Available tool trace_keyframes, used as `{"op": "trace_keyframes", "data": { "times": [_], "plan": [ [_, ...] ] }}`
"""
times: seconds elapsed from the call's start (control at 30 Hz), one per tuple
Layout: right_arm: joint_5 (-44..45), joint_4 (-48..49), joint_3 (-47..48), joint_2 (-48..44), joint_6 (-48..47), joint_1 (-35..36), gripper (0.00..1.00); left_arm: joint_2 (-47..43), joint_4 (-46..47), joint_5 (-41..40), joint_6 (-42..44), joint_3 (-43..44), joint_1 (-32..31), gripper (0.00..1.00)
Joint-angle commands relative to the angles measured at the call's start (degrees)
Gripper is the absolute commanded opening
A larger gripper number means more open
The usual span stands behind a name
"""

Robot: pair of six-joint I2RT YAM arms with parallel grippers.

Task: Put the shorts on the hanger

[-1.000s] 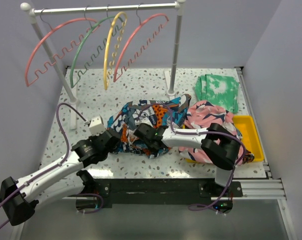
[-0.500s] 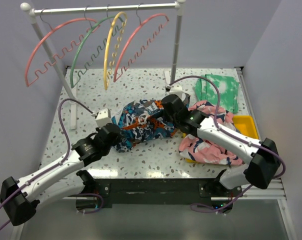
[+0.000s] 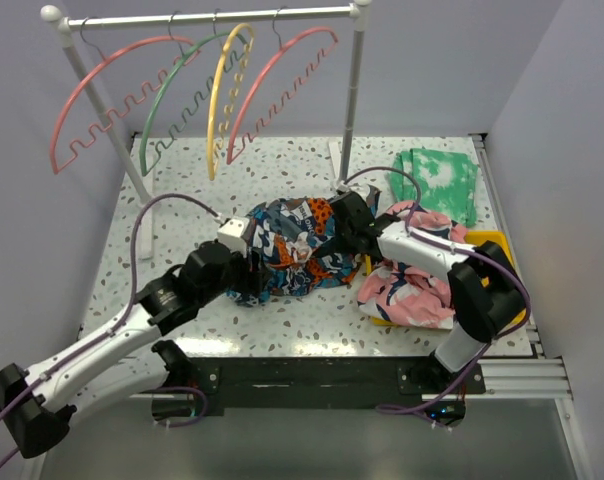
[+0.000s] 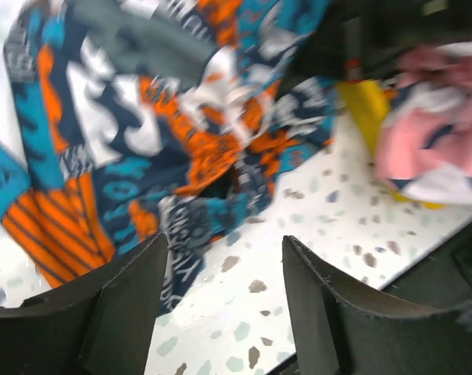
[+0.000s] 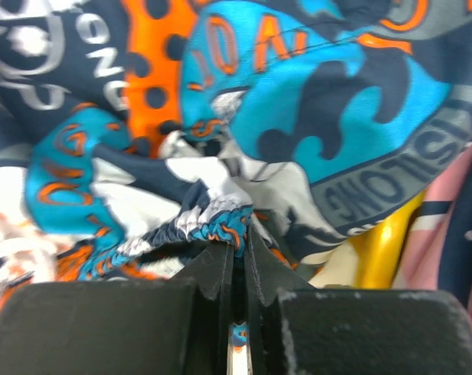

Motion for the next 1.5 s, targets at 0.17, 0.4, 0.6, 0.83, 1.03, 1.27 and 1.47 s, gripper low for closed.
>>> {"op": "trace_keyframes", "data": {
  "times": [0.17, 0.4, 0.6, 0.83, 1.03, 1.27, 1.47],
  "plan": [
    [-4.5, 3.57, 0.38, -5.55, 1.79, 0.23, 0.0, 0.89, 4.42, 4.46, 14.98, 30.61, 0.28, 0.58],
    [-4.5, 4.45, -0.5, -6.87, 2.31, 0.23, 0.0, 16.02, 3.89, -11.44, 25.54, 53.06, 0.45, 0.64],
    [-5.38, 4.28, -0.24, -6.43, 1.61, 0.14, 0.0, 29.73, -1.21, -5.34, 29.41, 69.24, 8.18, 0.66],
    [-6.96, 4.54, -0.24, -5.99, 1.44, 0.31, 0.0, 38.61, -2.52, -2.67, 32.67, 77.93, 12.23, 0.66],
    [-8.46, 4.54, -0.15, -5.38, 1.0, 0.23, 0.0, 41.87, -1.91, -4.25, 34.42, 78.04, 13.55, 0.66],
    [-9.16, 4.19, 0.47, -5.2, 0.38, 0.23, 0.0, 43.45, -1.38, -1.8, 34.69, 75.58, 14.6, 0.65],
    [-10.13, 4.28, 0.73, -4.85, 0.29, 0.23, 0.0, 43.9, -1.38, -1.1, 33.38, 73.38, 15.48, 0.59]
  ]
}}
